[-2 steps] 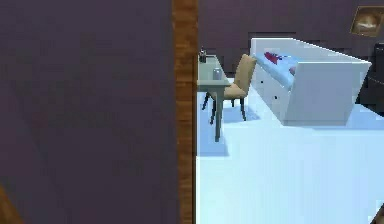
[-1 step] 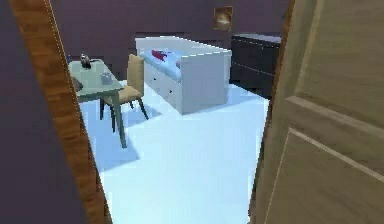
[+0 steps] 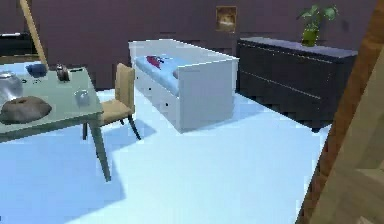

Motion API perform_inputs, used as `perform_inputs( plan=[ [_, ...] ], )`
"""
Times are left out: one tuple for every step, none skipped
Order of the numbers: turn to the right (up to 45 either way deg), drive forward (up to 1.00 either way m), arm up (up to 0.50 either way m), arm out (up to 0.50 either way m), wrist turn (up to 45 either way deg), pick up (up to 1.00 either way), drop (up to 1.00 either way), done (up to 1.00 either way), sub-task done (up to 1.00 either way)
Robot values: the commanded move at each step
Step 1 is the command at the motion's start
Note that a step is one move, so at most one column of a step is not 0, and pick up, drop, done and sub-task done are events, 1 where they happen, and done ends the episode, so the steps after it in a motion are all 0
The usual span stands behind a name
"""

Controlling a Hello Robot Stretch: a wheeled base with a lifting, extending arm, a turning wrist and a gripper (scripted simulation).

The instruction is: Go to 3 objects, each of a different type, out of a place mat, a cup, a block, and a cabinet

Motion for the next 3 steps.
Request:
perform_inputs(
  plan=[
    [-21.0,0.0,0.0,0.0,0.0,0.0,0.0,0.0,0.0],
    [0.0,0.3,0.0,0.0,0.0,0.0,0.0,0.0,0.0],
    [-30.0,0.0,0.0,0.0,0.0,0.0,0.0,0.0,0.0]
  ],
)
